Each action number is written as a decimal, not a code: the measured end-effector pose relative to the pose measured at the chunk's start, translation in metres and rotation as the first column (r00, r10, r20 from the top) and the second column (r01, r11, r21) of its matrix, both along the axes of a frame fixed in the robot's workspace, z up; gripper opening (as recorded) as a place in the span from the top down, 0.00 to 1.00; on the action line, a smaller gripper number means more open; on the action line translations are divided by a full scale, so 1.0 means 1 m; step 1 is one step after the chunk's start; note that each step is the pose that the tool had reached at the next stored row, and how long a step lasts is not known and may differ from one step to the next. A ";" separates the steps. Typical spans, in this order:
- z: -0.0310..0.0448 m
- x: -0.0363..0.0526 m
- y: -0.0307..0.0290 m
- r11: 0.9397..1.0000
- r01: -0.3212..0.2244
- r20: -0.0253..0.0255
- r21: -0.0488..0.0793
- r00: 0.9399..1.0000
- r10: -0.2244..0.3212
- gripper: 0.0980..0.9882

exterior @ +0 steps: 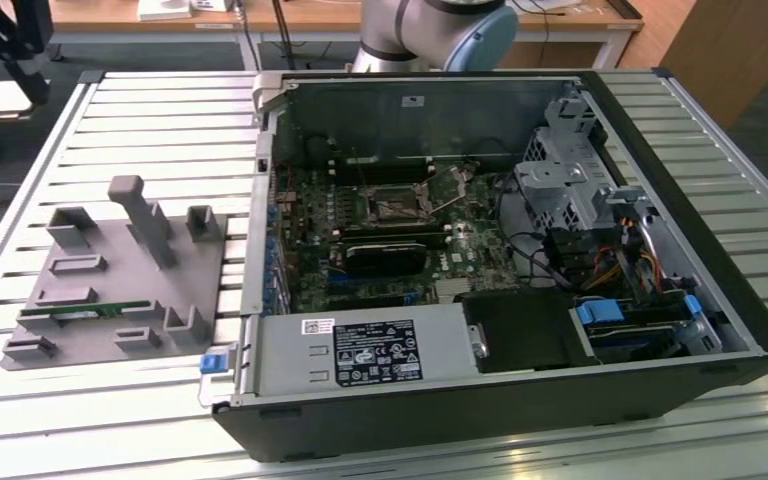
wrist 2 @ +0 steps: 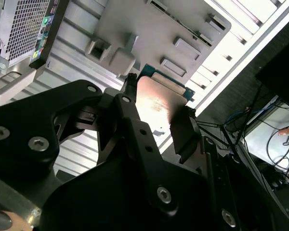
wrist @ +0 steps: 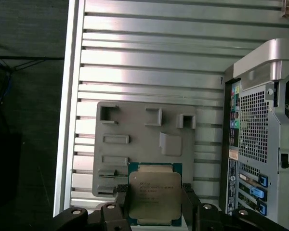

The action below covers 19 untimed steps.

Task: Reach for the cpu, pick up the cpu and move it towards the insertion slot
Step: 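Pick up the cpu and move it towards the insertion slot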

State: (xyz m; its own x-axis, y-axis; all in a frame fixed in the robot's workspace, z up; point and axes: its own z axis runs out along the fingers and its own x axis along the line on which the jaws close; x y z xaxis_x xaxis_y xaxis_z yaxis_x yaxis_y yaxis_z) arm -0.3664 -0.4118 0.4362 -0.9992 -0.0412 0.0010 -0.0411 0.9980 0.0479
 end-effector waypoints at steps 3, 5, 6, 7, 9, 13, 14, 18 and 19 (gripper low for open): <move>0.0000 0.0040 0.0000 1.000 0.000 0.000 0.000 1.000 0.000 0.52; 0.0000 0.0066 0.0000 1.000 0.000 0.000 0.000 1.000 0.000 0.52; 0.0000 0.0079 0.0000 1.000 0.000 0.000 0.000 1.000 0.000 0.52; 0.0000 0.0090 0.0000 1.000 0.000 0.000 0.000 1.000 0.000 0.52; 0.0000 0.0116 0.0000 1.000 0.000 0.000 0.000 1.000 0.000 0.52; 0.0000 0.0169 0.0000 1.000 0.000 0.000 0.000 1.000 0.000 0.52; 0.0000 0.0183 0.0000 1.000 0.000 0.000 0.000 1.000 0.000 0.52; 0.0000 0.0236 0.0000 1.000 0.000 0.000 0.000 1.000 0.000 0.52; 0.0000 0.0250 0.0000 1.000 0.000 0.000 0.000 1.000 0.000 0.52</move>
